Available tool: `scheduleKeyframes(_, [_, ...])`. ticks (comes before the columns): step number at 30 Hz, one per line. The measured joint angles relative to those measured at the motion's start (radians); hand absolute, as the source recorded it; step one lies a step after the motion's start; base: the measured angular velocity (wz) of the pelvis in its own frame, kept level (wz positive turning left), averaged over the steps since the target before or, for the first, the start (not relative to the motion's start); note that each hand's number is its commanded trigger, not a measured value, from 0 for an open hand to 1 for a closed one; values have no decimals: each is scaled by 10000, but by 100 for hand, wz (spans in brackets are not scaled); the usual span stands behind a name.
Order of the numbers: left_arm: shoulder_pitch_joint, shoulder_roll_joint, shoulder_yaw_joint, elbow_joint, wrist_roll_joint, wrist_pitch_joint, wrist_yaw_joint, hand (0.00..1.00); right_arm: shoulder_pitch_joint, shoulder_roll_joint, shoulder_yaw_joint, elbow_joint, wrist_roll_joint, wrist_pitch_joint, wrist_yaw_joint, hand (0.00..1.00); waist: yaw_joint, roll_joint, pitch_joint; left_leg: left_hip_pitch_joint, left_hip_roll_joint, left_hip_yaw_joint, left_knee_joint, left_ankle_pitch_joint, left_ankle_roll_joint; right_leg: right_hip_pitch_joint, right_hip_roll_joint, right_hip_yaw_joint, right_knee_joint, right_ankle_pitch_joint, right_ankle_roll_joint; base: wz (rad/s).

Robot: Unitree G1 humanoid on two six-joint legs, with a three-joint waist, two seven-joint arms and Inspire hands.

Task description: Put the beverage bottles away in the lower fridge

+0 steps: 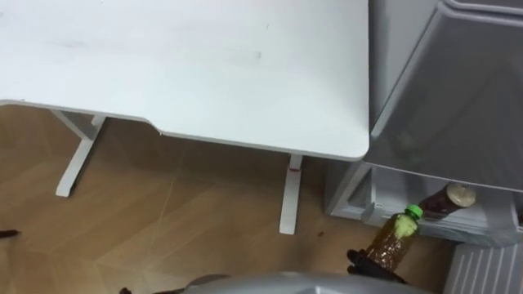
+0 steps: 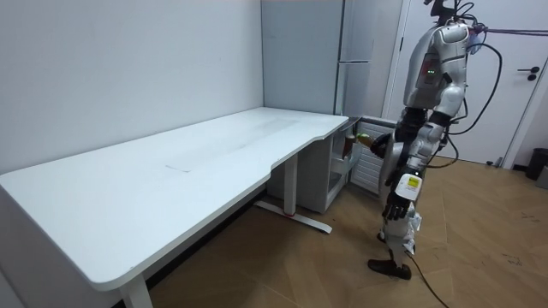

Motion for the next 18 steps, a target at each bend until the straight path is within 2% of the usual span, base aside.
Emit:
scheduleKeyframes(7, [-245, 0, -181, -3, 629, 23, -114, 0, -3, 18, 58, -4, 753, 12, 0, 100, -127, -93, 3, -254, 54, -5, 128, -70, -11, -168, 28, -41, 142, 5, -4, 0])
scheduleKeyframes(8, [-244, 0, -188, -2, 749, 25, -160, 0, -9, 17, 102, 16, 882, 14, 0, 100, -143, -51, 32, -269, 54, -10, 156, -70, -11, -168, 28, -51, 142, 5, -4, 5])
scheduleKeyframes(13, [-355, 20, -305, 36, 1206, 27, -213, 0, -256, 4, 228, 300, 1030, 33, 6, 100, -207, -27, 35, -400, 70, -28, 299, -83, -5, -226, 40, -64, 159, 13, -17, 1])
scheduleKeyframes(18, [-878, 64, -484, 752, 1591, 29, -228, 0, -664, -21, 349, 334, 1072, 93, -180, 100, -199, 14, 38, -893, 91, -39, 521, -76, -1, -661, 51, -57, 289, 53, -71, 0])
